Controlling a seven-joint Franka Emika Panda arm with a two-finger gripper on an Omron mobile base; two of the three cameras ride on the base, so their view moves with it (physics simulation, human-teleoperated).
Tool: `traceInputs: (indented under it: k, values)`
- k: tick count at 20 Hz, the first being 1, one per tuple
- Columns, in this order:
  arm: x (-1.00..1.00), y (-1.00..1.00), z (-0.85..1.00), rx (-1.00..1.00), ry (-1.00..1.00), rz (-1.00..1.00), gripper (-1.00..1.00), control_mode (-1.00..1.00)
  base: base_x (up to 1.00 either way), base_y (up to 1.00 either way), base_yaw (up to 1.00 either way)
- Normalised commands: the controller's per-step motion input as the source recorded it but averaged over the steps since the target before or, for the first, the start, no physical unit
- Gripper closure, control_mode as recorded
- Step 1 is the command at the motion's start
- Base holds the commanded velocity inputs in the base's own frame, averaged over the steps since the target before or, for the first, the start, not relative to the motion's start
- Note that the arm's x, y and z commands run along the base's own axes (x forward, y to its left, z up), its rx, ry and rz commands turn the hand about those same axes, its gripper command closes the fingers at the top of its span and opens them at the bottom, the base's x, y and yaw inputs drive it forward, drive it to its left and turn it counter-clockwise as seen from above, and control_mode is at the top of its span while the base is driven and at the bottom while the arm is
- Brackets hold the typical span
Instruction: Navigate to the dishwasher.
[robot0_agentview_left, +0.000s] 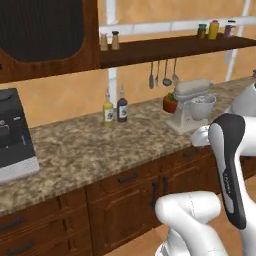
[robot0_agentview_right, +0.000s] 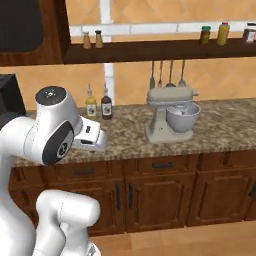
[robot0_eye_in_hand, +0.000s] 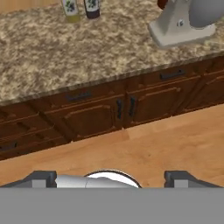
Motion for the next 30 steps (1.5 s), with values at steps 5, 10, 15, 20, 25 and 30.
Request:
traceInputs:
  k: [5,10,15,20,25,30]
  values:
    - [0.0,0.0,0.0,0.0,0.0,0.0,-1.0,1.0,0.0,-0.89,-0.8]
    - [0.0,0.0,0.0,0.0,0.0,0.0,-1.0,1.0,0.0,-0.73,-0.84]
    - [0.0,0.0,0.0,0.0,0.0,0.0,-1.0,1.0,0.0,-0.66,-0.85]
    - [0.0,0.0,0.0,0.0,0.0,0.0,-1.0,1.0,0.0,-0.82,-0.8]
    - [0.0,0.0,0.0,0.0,0.0,0.0,-1.0,1.0,0.01,-0.95,-0.75]
    - [0.0,0.0,0.0,0.0,0.0,0.0,-1.0,1.0,0.8,-1.0,-0.26]
